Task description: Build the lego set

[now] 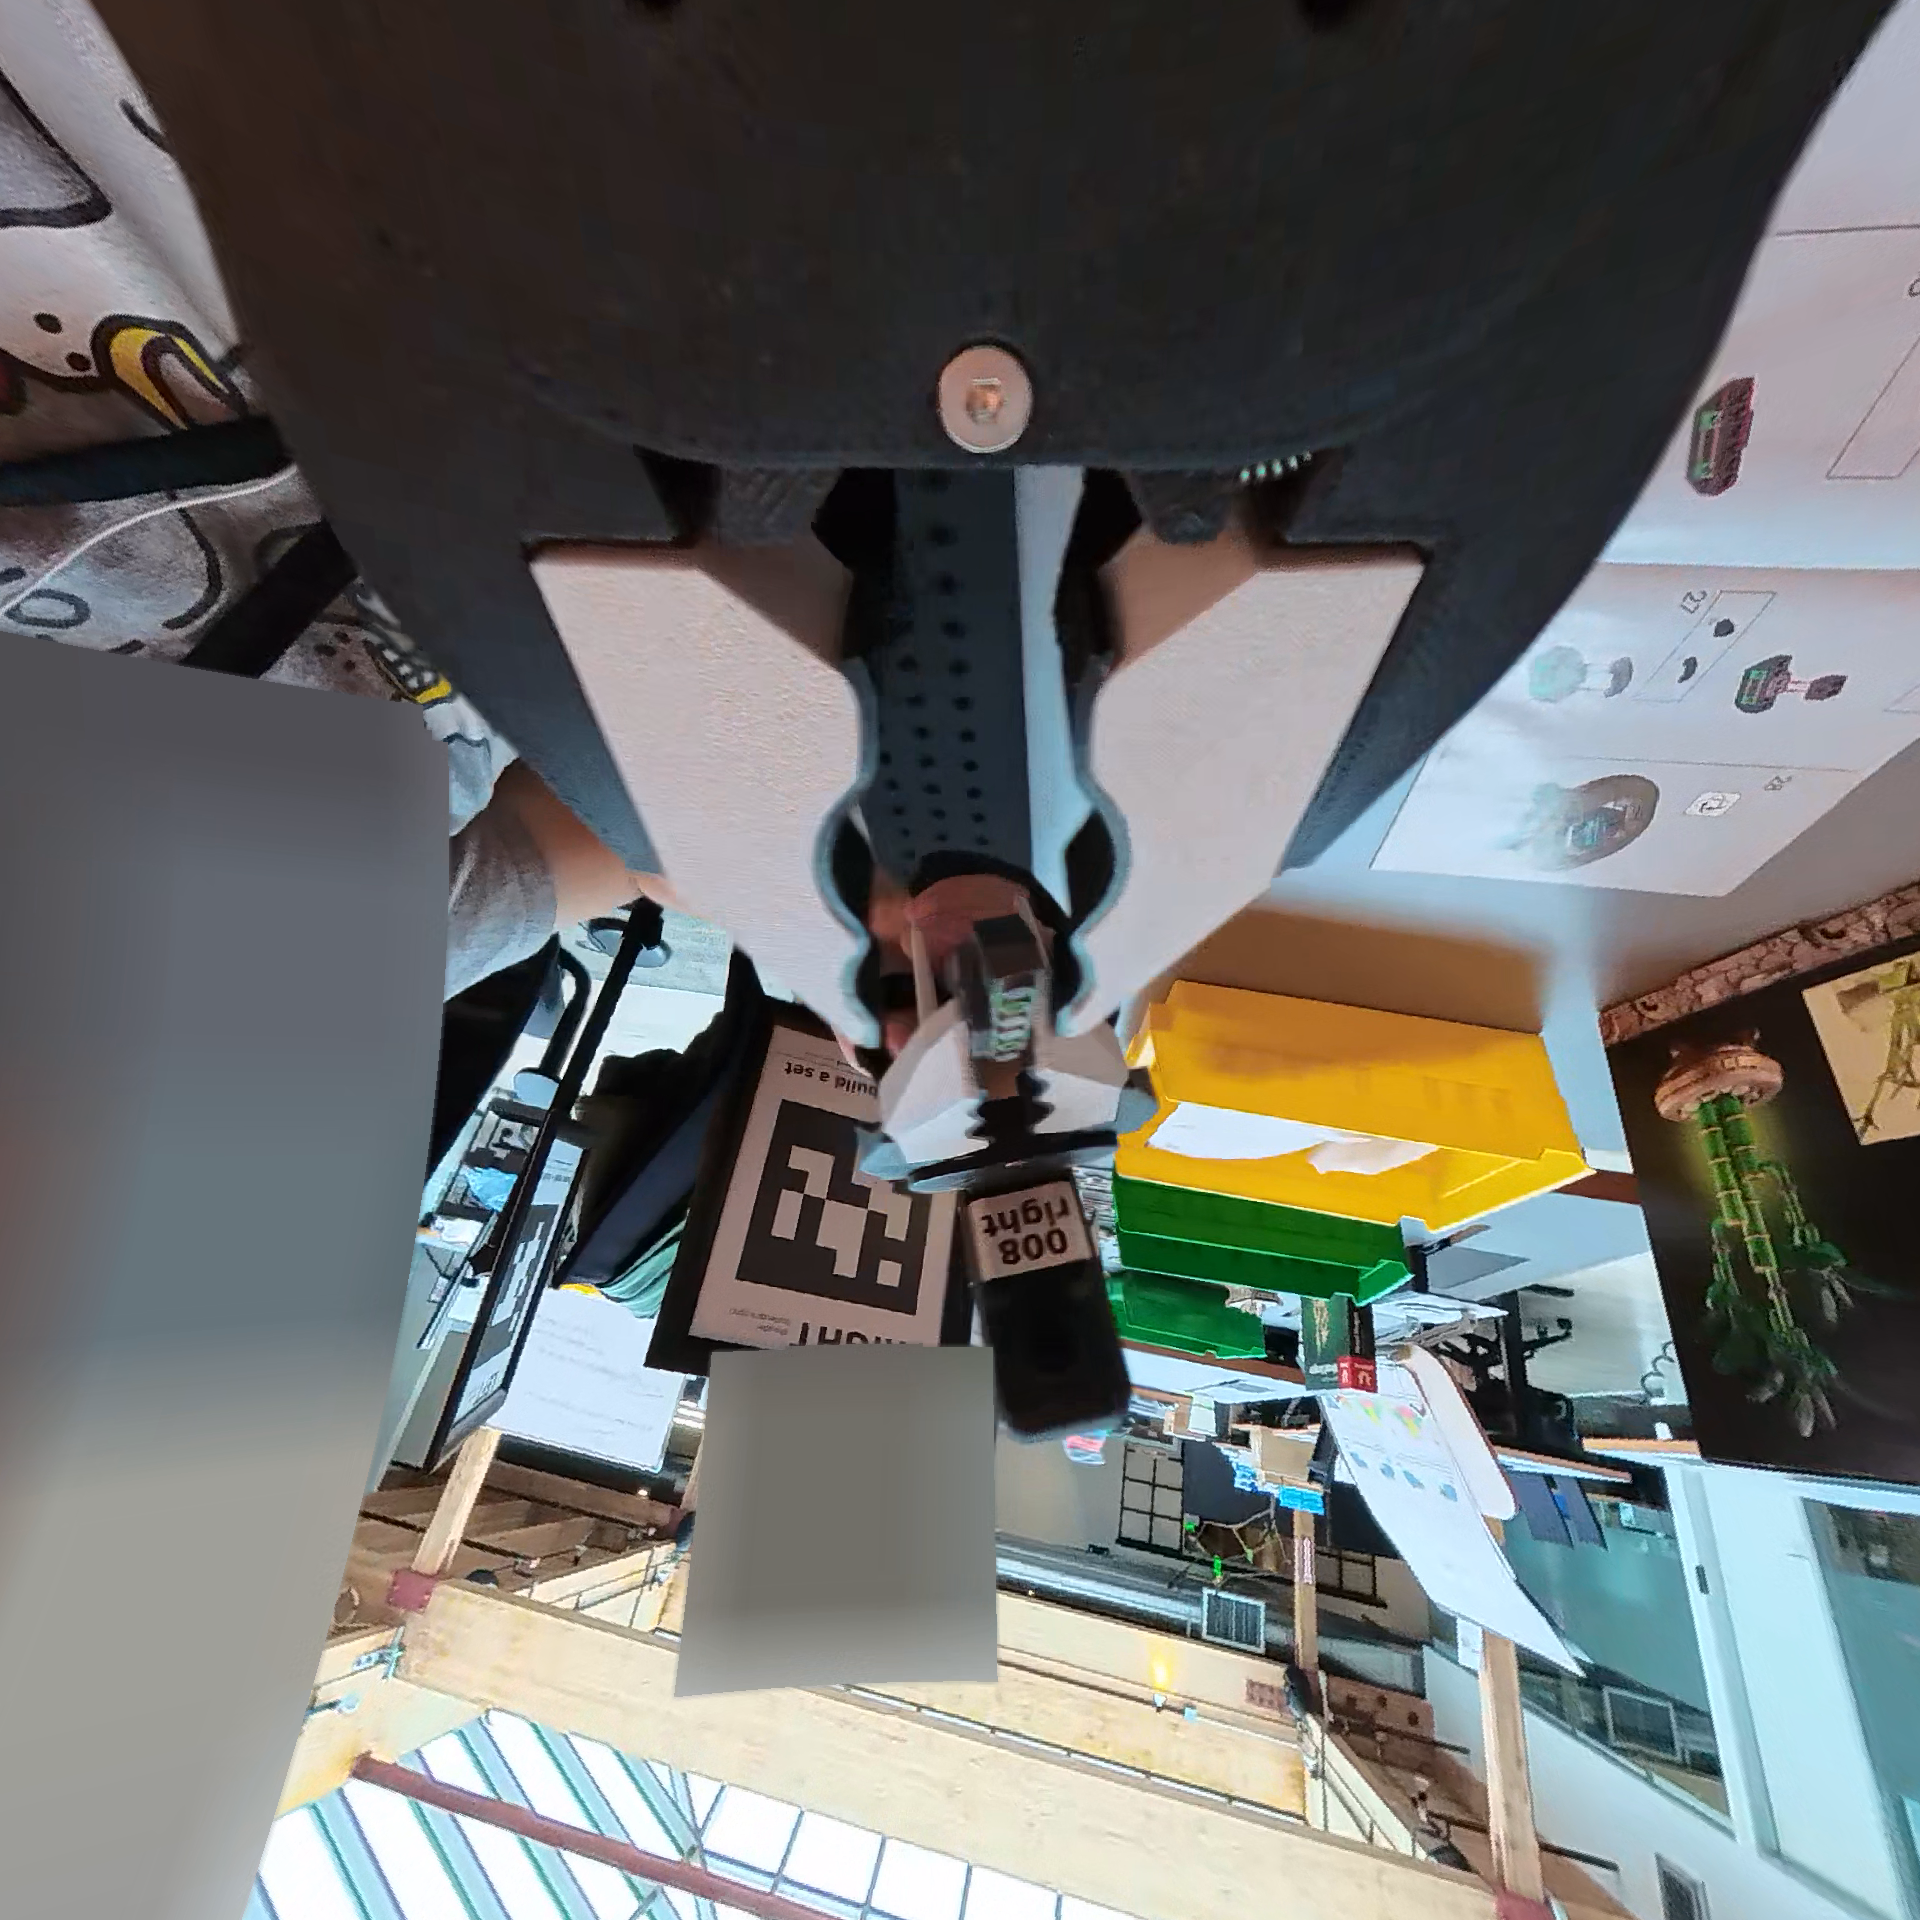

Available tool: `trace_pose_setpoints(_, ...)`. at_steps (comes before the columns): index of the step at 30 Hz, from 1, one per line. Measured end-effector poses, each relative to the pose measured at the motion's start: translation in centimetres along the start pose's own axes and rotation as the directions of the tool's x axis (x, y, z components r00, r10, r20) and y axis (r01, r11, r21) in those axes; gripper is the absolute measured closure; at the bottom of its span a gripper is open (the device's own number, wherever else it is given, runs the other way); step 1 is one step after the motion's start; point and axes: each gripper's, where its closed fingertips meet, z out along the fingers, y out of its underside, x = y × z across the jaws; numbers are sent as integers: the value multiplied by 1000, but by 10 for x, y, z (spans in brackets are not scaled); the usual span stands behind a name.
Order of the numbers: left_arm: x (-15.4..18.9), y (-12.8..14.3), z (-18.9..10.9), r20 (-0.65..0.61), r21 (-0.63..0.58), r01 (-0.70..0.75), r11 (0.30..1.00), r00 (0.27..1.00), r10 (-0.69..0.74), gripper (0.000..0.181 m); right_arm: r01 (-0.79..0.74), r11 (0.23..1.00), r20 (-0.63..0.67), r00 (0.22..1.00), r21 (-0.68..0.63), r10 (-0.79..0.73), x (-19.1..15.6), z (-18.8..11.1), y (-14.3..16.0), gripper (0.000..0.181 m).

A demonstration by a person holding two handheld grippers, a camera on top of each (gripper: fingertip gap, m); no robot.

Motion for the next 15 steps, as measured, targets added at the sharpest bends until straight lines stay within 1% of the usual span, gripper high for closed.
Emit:
trace_pose_setpoints(1, 0, 2, -2, 9, -12, -23, 1000, 1000, 23, 139, -37, 999, 9, 999, 21, 37, 1, -2, -1, 176)
trace_pose_setpoints(2, -1, 4, -4, 28, -29, -63, 998, 998, 64, 134, -76, 996, 20, 997, 37, 75, 2, -4, -2, 176)
trace_pose_setpoints(4, -13, 10, -11, 125, -86, -186, 979, 973, 196, 134, -149, 987, 32, 989, 52, 148, 6, -7, -2, 176)
trace_pose_setpoints(5, -19, 13, -15, 175, -129, -270, 954, 941, 290, 134, -183, 982, 36, 983, 53, 181, 7, -7, -1, 176)
trace_pose_setpoints(7, -24, 16, -18, 217, -231, -438, 869, 847, 484, 133, -233, 972, 37, 972, 29, 232, 9, -7, 4, 176)
trace_pose_setpoints(9, -22, 15, -17, 210, -299, -575, 762, 739, 640, 133, -269, 963, 44, 962, 0, 269, 8, -4, 10, 176)
trace_pose_setpoints(11, -14, 12, -12, 170, -316, -669, 673, 658, 734, 146, -281, 959, 44, 958, -30, 282, 6, -1, 16, 176)
trace_pose_setpoints(13, -8, 15, -9, 116, -341, -719, 606, 608, 786, 158, -281, 959, 40, 959, -35, 282, 5, 0, 18, 176)
trace_pose_setpoints(15, -10, 18, -8, 87, -376, -730, 571, 586, 806, 159, -283, 958, 34, 958, -48, 284, 5, 0, 21, 176)
